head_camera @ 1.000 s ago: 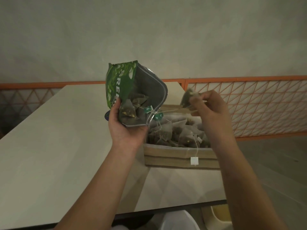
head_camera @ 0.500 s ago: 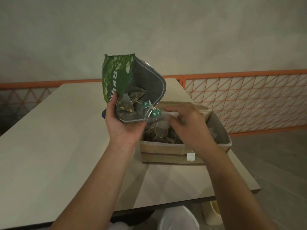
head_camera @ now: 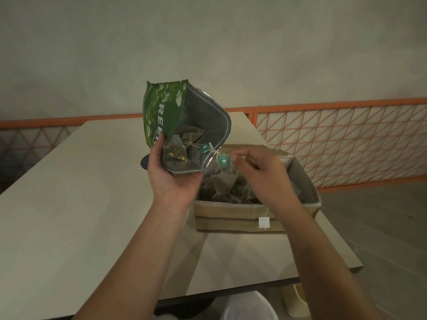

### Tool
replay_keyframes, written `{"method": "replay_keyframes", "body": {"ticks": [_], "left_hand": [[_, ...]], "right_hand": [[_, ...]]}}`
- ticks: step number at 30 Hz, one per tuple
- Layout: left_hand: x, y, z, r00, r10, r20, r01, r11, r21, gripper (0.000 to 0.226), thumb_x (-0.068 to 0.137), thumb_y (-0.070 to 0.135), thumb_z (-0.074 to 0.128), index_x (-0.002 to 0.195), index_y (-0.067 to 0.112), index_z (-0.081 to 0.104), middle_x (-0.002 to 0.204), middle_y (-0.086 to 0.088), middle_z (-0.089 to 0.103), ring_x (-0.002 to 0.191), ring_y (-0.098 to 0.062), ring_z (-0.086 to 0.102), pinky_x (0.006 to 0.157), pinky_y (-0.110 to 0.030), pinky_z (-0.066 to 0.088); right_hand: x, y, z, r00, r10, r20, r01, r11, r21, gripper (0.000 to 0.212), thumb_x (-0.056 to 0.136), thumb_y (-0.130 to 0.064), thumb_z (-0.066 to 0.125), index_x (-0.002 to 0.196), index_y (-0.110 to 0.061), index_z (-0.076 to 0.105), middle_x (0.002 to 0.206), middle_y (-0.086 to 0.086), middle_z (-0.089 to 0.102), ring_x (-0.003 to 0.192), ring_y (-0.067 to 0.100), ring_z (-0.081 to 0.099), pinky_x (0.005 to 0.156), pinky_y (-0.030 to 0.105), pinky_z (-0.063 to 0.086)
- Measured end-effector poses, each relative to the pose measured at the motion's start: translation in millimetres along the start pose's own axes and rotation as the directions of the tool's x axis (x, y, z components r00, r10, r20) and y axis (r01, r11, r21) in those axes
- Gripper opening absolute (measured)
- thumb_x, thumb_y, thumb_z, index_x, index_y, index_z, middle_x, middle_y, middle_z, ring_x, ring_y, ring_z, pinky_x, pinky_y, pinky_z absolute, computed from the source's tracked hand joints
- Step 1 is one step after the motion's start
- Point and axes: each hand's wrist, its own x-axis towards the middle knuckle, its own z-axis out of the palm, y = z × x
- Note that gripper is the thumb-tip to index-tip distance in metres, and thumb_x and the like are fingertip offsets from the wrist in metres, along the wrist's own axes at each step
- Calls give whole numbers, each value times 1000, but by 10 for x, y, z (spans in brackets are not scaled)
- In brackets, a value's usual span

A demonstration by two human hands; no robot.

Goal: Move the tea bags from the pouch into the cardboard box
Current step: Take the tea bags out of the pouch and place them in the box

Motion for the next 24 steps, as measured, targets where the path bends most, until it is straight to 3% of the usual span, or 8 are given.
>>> {"method": "replay_keyframes", "body": {"ticks": [4,7,11,14,16,20,24], "left_hand": [[-25,-9,41,1000,-7,-9,7,1000,0,57,94,44,58,143,15,58,150,-14,55,138,-35,51,94,-45,57],[-34,-12,60,1000,-15,-13,15,1000,12,57,94,44,58,143,15,58,150,-14,54,139,-34,50,92,-44,57],[-42,-15,77,1000,-22,-14,22,999,25,56,95,44,56,143,15,58,148,-13,56,138,-34,52,91,-45,58],[-32,-6,66,1000,-21,-15,21,1000,22,56,95,44,57,143,16,59,149,-13,55,138,-34,52,95,-47,57],[-26,-1,62,1000,-21,-17,21,1000,21,56,96,44,56,144,16,58,150,-12,54,139,-34,51,97,-47,56],[-8,16,45,1000,-13,-25,14,1000,20,57,95,43,57,144,15,57,152,-13,52,141,-34,48,105,-48,50],[15,37,26,1000,-4,-14,4,1000,6,58,93,41,60,145,15,57,152,-12,52,142,-33,48,115,-47,41]], "right_hand": [[-7,-45,-31,997,-3,71,-4,996,90,13,96,-29,58,96,-25,71,68,-4,68,58,21,57,57,33,47],[2,-26,0,996,-70,51,69,997,29,15,96,-30,57,96,-22,70,54,-12,54,48,4,42,49,19,36],[34,-22,43,998,-57,37,55,996,64,6,90,-25,68,91,-19,67,85,-9,69,59,4,56,56,24,46],[57,7,80,998,4,60,-6,1000,27,10,85,-23,74,86,-22,63,87,-11,68,85,4,62,83,33,53],[68,11,98,999,8,49,-9,1000,8,15,83,-22,75,90,-21,62,88,-10,66,89,2,61,84,28,51],[82,10,84,999,46,19,-47,997,58,23,80,-23,78,102,-24,67,84,-10,67,84,-2,62,69,6,43],[74,1,6,1000,1,-31,1,997,75,8,87,-30,69,87,-22,71,79,-10,70,83,-3,62,71,-3,38]]}}
